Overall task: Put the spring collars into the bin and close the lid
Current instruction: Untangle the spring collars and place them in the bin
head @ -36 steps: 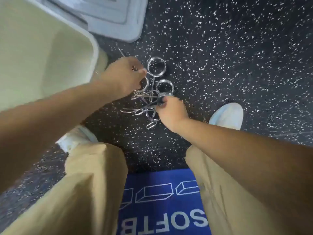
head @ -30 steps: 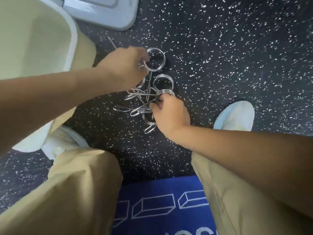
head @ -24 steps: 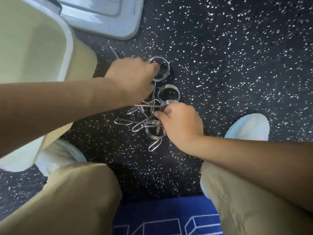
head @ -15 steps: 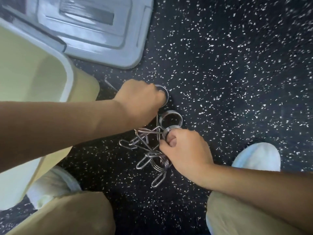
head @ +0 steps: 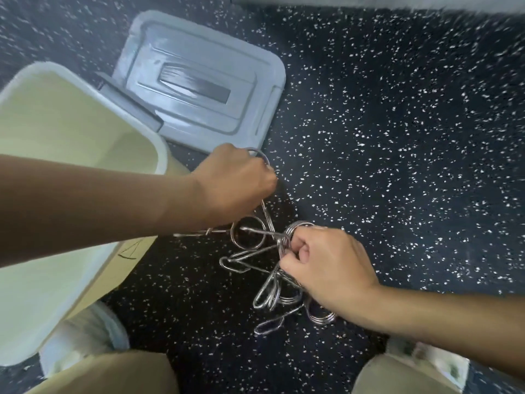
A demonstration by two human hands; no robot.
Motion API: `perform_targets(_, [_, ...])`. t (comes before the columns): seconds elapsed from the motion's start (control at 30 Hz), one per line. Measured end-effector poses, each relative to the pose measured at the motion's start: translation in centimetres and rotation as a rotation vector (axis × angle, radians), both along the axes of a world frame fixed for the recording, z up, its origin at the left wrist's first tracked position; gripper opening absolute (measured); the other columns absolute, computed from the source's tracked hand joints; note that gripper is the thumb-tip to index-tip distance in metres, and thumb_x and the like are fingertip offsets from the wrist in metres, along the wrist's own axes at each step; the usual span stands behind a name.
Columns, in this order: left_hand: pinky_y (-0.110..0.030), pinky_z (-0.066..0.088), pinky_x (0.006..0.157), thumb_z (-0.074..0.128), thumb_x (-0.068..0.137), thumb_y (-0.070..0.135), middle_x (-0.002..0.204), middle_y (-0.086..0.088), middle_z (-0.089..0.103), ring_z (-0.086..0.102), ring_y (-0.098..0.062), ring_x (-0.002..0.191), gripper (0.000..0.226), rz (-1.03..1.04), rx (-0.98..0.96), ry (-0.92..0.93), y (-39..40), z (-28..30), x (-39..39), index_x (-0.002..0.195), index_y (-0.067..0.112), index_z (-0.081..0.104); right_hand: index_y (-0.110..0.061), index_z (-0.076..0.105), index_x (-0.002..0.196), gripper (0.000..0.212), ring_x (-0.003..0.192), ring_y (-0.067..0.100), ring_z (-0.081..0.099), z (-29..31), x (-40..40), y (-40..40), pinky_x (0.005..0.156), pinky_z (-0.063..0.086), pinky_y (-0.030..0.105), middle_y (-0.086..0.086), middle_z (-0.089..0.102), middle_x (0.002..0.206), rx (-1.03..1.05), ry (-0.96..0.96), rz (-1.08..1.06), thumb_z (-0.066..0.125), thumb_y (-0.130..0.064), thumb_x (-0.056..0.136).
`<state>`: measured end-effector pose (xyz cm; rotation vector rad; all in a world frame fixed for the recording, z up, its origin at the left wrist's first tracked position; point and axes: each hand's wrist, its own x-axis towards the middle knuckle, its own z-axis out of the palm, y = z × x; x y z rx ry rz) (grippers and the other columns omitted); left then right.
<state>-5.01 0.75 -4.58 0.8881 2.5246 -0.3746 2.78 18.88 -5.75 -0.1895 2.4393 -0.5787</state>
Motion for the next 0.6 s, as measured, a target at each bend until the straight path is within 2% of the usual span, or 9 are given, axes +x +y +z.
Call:
perform_targets(0.1, [-0.032, 0.037, 0.054, 0.051, 0.094, 0.016, 0.061, -0.002, 0.044, 0.054, -0.028, 0.064, 0.014, 0.073, 0.004, 0.065, -0.1, 2.0, -0.5, 0.099, 0.011, 0.063, -0.022, 0.055, 0.067, 0.022, 0.056, 0.006, 0.049, 1.2, -1.4, 0.9, 0.054, 0.041, 0.025, -0.009, 0.05, 0.057, -0.035, 0.054, 0.026, 0.064, -0.036, 0.082])
perform_targets(0.2, [-0.032, 0.035, 0.055, 0.051, 0.092, 0.02, 0.06, -0.002, 0.035, 0.045, -0.029, 0.062, 0.016, 0.21, 0.069, 0.095, 0.1, 4.8, -0.7, 0.089, 0.009, 0.063, -0.026, 0.054, 0.07, 0.02, 0.052, 0.005, 0.043, 2.6, -1.8, 2.4, 0.049, 0.031, 0.021, -0.008, 0.051, 0.06, -0.094, 0.135, 0.097, 0.063, -0.035, 0.085])
perform_targets(0.37, [-0.028, 0.023, 0.046, 0.05, 0.087, 0.025, 0.055, -0.001, 0.037, 0.031, -0.019, 0.045, 0.021, 0.295, 0.149, 0.147, -0.4, 7.6, -0.1, 0.076, 0.009, 0.057, -0.028, 0.05, 0.079, 0.016, 0.052, 0.011, 0.047, 5.1, -2.3, 4.1, 0.046, 0.037, 0.028, -0.01, 0.048, 0.067, -0.225, 0.304, 0.259, 0.049, -0.04, 0.089])
perform_targets(0.47, [-0.026, 0.019, 0.044, 0.049, 0.086, 0.029, 0.054, 0.0, 0.043, 0.027, -0.016, 0.042, 0.021, 0.267, 0.199, 0.197, -1.9, 9.0, 0.6, 0.077, 0.012, 0.059, -0.027, 0.055, 0.088, 0.005, 0.055, 0.01, 0.048, 5.8, -3.1, 4.3, 0.049, 0.039, 0.025, -0.015, 0.047, 0.072, -0.301, 0.337, 0.292, 0.056, -0.026, 0.093])
perform_targets(0.53, [-0.024, 0.017, 0.043, 0.051, 0.085, 0.032, 0.054, 0.0, 0.047, 0.028, -0.016, 0.041, 0.021, 0.273, 0.224, 0.219, -3.6, 9.9, 1.1, 0.076, 0.014, 0.058, -0.031, 0.053, 0.089, 0.019, 0.057, 0.009, 0.048, 5.8, -3.4, 4.0, 0.051, 0.04, 0.025, -0.015, 0.047, 0.074, -0.32, 0.333, 0.282, 0.064, -0.016, 0.093])
perform_targets(0.6, [-0.022, 0.018, 0.041, 0.054, 0.082, 0.033, 0.047, 0.001, 0.042, 0.03, -0.017, 0.037, 0.022, 0.284, 0.257, 0.233, -5.3, 11.2, 1.8, 0.07, 0.015, 0.055, -0.033, 0.049, 0.087, 0.021, 0.059, 0.011, 0.052, 5.8, -3.5, 3.4, 0.053, 0.044, 0.033, -0.014, 0.049, 0.077, -0.326, 0.286, 0.281, 0.063, -0.019, 0.096])
